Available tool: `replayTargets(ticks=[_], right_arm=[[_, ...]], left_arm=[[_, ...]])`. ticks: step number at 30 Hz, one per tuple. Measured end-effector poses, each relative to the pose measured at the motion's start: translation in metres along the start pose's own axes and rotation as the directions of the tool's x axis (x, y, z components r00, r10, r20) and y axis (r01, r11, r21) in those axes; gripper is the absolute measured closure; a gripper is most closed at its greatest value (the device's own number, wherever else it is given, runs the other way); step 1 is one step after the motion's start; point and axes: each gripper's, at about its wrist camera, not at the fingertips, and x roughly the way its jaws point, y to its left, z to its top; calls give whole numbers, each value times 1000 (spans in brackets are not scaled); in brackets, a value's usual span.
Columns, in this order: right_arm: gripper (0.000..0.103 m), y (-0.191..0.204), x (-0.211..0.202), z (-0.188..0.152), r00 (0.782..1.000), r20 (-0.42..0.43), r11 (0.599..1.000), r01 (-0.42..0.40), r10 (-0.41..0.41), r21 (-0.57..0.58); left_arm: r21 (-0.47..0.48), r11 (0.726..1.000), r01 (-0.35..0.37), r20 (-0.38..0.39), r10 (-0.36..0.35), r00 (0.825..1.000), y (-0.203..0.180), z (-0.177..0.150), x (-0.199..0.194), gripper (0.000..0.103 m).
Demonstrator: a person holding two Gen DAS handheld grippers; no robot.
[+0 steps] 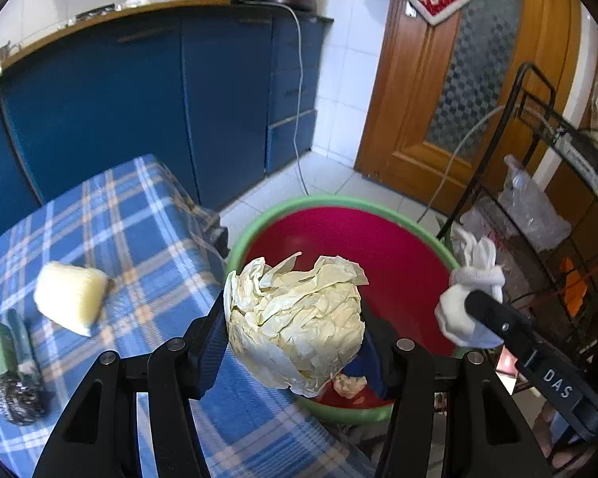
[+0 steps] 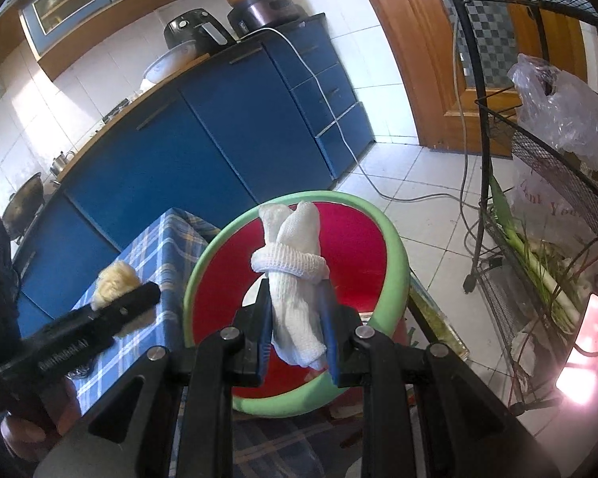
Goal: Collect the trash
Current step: 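Open both tools to drop the paper and cloth into the bucket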
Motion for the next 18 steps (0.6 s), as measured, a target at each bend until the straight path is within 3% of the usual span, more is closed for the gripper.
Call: replayTargets(ticks=[18], right_arm=[[71, -8, 36, -2, 999, -45, 999, -19, 21, 42]], left_arm=[[44, 999, -5, -65, 8, 998, -5, -7, 29, 36]])
